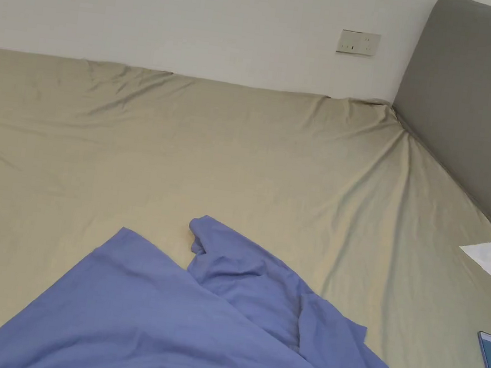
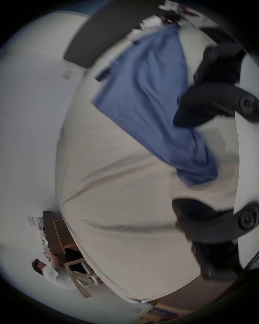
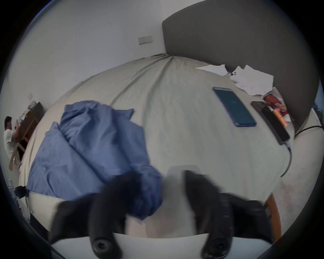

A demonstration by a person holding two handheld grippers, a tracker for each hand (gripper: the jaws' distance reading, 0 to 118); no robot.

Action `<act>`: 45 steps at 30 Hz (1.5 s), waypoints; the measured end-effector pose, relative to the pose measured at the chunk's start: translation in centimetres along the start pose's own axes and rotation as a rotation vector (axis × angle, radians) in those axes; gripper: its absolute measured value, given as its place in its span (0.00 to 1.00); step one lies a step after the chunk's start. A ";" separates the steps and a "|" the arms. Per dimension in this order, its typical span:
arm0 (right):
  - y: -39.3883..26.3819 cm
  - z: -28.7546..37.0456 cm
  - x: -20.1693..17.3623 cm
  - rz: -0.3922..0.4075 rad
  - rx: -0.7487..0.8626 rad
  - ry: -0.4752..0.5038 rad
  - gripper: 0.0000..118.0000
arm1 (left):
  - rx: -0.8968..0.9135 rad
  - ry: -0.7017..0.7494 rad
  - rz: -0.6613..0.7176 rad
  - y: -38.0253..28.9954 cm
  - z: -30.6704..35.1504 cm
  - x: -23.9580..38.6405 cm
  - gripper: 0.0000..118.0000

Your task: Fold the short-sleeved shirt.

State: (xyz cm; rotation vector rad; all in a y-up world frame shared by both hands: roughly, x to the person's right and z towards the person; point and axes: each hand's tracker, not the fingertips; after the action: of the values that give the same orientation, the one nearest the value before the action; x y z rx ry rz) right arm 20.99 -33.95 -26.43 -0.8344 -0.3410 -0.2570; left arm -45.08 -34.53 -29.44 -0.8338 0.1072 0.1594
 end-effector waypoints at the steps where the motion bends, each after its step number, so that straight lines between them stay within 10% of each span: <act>1: 0.3 1.4 0.2 -0.028 0.048 0.028 0.89 | 0.046 -0.053 0.041 0.6 1.5 -0.1 0.82; 5: 0.8 8.9 -1.7 0.013 0.240 0.169 0.92 | 0.298 -0.224 0.014 1.9 9.7 1.7 1.00; 9: -1.4 14.5 -5.8 0.071 0.349 0.291 0.91 | 0.463 -0.235 -0.090 0.4 15.5 5.7 0.96; 10: -2.0 15.4 -6.6 0.069 0.360 0.318 0.87 | 0.484 -0.260 -0.091 -0.1 16.3 6.4 0.89; 14: -5.0 18.7 -10.7 0.156 0.408 0.429 0.01 | 0.508 -0.298 -0.095 -2.7 18.3 9.6 0.00; 19: -6.6 20.7 -13.7 0.333 0.467 0.319 0.00 | 0.494 -0.273 -0.228 -4.7 18.1 11.1 0.00; 31: -5.7 19.2 -13.8 0.304 0.406 0.330 0.00 | 0.428 -0.362 -0.203 1.3 13.7 11.3 0.00; 40: -5.5 16.7 -13.3 0.247 0.304 0.361 0.00 | 0.076 -0.450 -0.160 19.8 -6.4 18.5 0.00; 45: -4.8 15.1 -13.3 0.214 0.257 0.344 0.00 | -0.102 -0.236 -0.237 24.7 -18.6 23.1 0.00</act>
State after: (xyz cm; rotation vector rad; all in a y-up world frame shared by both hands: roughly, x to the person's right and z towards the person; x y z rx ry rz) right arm 4.22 -24.43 -18.99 -0.5542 0.0387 -0.1482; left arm -27.52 -29.80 -63.47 -0.9159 -0.2222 0.0392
